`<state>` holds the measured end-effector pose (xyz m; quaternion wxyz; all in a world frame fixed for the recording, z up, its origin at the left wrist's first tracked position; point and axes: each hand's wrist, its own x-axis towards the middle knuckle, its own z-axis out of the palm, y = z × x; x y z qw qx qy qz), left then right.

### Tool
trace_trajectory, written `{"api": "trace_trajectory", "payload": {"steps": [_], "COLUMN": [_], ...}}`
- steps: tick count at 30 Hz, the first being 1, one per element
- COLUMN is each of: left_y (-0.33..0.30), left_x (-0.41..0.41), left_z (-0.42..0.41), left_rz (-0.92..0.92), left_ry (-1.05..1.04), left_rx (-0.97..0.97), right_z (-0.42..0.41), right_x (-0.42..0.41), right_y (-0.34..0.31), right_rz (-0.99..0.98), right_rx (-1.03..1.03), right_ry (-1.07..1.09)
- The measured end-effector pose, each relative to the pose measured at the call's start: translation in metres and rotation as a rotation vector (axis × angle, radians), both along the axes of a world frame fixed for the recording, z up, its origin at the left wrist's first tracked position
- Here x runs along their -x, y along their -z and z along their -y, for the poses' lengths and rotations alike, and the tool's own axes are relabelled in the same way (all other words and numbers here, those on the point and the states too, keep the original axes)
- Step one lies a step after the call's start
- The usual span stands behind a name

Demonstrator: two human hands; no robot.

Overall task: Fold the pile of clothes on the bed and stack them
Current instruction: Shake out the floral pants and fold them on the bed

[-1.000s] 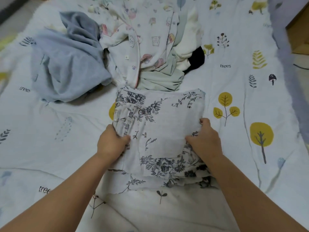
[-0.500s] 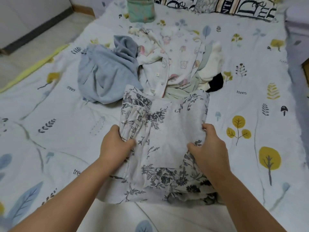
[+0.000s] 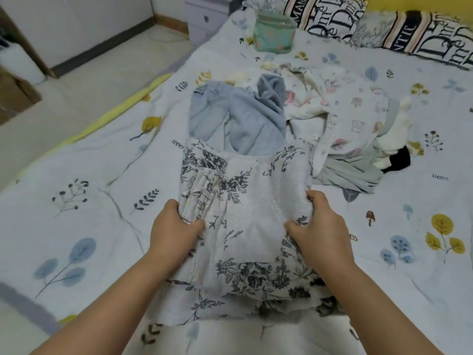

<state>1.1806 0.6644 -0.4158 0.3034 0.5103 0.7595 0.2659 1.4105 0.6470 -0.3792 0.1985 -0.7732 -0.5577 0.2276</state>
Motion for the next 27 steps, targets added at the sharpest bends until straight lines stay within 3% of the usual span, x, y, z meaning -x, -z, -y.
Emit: {"api": "trace_trajectory", "payload": {"steps": [12,27], "left_y": [0.011,0.046], "left_x": [0.165,0.238], "left_z": [-0.020,-0.053], "left_rz": [0.051,0.208], "left_ry": [-0.212,-0.717], "left_rx": [-0.017,-0.151], "right_z": [-0.066,-0.211], "right_x": [0.169,0.294], "right_y": [0.016,0.021], "right_rz": [0.058,0.222], "right_rx": [-0.066,-0.245], "right_ry": [-0.168,-0.692]}}
